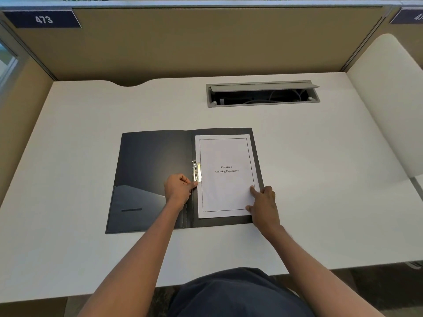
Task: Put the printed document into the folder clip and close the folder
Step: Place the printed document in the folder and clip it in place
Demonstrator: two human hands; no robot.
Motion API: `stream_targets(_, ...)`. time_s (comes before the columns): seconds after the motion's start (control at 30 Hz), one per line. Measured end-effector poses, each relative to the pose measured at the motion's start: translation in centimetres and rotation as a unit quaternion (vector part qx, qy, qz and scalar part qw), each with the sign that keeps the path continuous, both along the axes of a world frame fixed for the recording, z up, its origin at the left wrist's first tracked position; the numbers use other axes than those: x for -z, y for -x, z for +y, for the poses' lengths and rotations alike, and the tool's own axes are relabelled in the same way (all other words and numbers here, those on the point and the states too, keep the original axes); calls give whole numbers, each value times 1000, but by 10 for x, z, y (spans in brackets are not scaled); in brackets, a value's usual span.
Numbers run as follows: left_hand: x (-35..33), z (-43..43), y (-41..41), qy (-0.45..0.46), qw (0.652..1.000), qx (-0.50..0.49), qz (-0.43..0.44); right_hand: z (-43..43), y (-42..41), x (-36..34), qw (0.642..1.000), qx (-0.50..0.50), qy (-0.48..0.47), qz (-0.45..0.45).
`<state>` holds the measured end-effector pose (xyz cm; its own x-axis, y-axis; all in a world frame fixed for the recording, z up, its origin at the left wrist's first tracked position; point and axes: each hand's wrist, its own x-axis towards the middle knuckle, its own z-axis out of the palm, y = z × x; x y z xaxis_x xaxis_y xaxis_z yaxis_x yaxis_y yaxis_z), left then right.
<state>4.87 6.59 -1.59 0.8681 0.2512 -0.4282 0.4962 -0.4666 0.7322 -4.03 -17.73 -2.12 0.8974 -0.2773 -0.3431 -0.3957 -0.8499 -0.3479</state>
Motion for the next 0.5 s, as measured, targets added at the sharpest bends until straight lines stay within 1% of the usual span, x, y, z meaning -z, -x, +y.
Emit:
stream_targets(0.37,-1,3,9,3,1000,26,-16,-7,2,-4,998,26,-50,-19)
stream_targets(0.5,0,7,12,3,998,48,-30,-5,-1,-13,998,14,-8,-65)
